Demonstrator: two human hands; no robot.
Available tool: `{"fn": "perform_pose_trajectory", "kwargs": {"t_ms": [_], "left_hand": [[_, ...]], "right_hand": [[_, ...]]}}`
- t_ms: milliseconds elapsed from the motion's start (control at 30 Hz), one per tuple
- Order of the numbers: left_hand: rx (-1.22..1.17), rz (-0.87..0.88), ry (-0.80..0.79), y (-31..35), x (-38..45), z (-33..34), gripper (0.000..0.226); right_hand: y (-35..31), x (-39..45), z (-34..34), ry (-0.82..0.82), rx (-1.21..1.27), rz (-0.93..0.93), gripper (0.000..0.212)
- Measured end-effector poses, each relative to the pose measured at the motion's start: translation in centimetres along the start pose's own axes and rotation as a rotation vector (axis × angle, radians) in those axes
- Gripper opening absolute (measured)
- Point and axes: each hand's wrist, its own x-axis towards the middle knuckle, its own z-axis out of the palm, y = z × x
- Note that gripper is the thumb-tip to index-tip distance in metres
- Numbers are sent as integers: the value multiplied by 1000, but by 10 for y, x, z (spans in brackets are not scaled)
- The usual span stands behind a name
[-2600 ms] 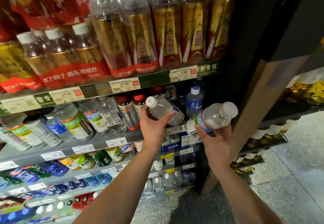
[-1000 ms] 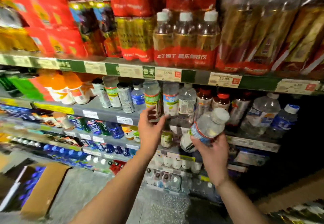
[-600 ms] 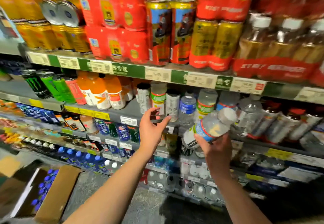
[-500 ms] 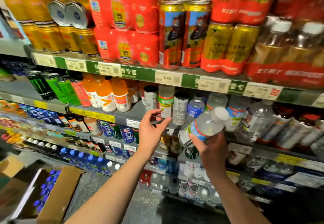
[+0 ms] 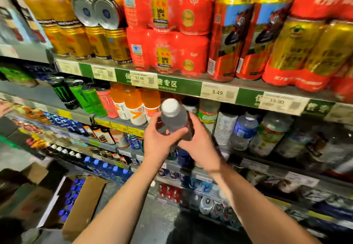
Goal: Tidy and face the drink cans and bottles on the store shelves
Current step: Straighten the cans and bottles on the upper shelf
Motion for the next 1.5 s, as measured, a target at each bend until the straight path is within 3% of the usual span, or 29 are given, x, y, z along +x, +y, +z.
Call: {"fn": "perform_pose_trajectory", "kwargs": {"t_ms": [100, 267, 433, 533, 667, 867, 967, 1100, 1200, 1333, 1500], "left_hand": [[-112, -90, 87, -11, 8, -8, 60], [-203, -103, 123, -25, 31, -15, 60], [-248, -70, 19, -36, 65, -22, 51], [-224, -49, -49, -50, 86, -22, 55], [-128, 69, -132, -53, 96, -17, 42], [-51, 105, -155, -57, 98, -17, 56], [-42, 132, -172, -59, 100, -16, 45], [-81, 157, -164, -58, 98, -14, 45], [-81, 123, -276, -56, 102, -12, 42], [-11, -7, -318, -45, 106, 0, 40], [115, 9, -311, -36, 101, 26, 51]], "right_hand": [[12, 11, 6, 4, -82, -8, 74], [26, 21, 20, 309, -255, 25, 54], [18, 37, 31, 351, -586, 128, 59], [16, 49, 41, 434, -756, 100, 50], [13, 57, 51, 520, -805, 142, 38], [15, 52, 64, 652, -798, 121, 43], [15, 45, 68, 640, -756, 166, 52], [15, 35, 67, 694, -479, 197, 73], [7, 25, 59, 745, -243, 172, 85], [-1, 5, 41, 865, -131, 51, 68], [-4, -17, 16, 882, 3, 4, 63]]}}
